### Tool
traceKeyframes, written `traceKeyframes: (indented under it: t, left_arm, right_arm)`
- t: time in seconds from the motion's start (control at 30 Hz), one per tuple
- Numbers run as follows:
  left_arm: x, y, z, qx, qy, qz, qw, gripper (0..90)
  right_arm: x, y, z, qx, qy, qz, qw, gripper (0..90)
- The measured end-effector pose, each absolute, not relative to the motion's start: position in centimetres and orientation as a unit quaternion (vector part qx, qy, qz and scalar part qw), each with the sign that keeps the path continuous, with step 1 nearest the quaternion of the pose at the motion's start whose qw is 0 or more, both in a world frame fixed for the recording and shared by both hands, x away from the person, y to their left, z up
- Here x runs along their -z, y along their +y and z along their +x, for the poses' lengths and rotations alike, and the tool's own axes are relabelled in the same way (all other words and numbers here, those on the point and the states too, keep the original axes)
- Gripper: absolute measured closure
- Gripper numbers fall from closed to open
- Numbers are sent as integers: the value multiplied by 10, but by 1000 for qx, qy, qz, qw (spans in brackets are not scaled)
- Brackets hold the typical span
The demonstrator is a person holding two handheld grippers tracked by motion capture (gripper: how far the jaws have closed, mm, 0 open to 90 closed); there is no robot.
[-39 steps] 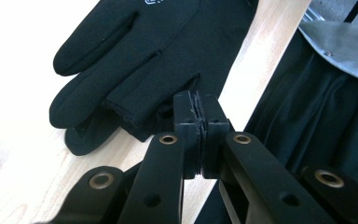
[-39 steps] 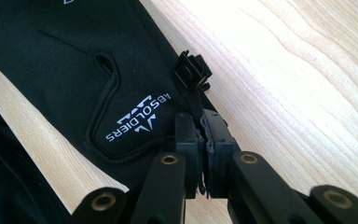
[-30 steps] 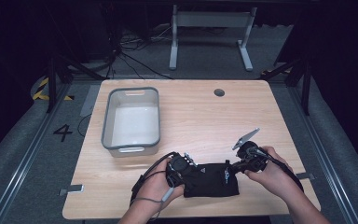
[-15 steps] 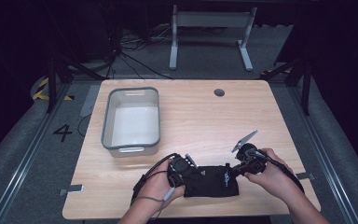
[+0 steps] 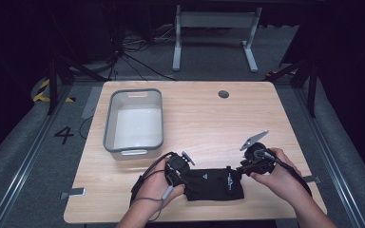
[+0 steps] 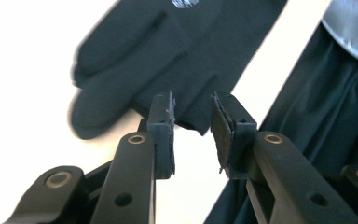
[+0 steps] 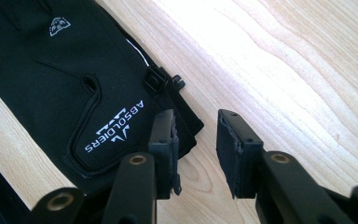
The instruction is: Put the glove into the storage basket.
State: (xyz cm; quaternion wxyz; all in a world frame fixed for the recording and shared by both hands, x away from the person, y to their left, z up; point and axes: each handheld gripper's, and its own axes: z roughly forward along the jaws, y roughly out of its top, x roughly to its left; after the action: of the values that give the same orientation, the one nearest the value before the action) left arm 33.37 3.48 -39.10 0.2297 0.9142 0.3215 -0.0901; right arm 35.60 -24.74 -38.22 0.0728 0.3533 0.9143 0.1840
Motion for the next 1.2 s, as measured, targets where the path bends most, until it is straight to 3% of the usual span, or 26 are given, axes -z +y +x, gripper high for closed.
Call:
traceKeyframes:
  t: [0.17, 0.47, 1.2]
  left_arm:
    - [384, 45, 337, 69, 345, 898, 265, 717]
    - [375, 50, 343, 38, 348, 886, 305, 735]
    - [401, -26, 345, 78, 249, 917, 301, 848]
  right_arm:
    - [381, -250, 355, -188, 914, 354, 70, 731]
    - [384, -260, 354, -177, 914, 362, 40, 890]
    - [395, -286, 346, -167, 902, 396, 34, 897]
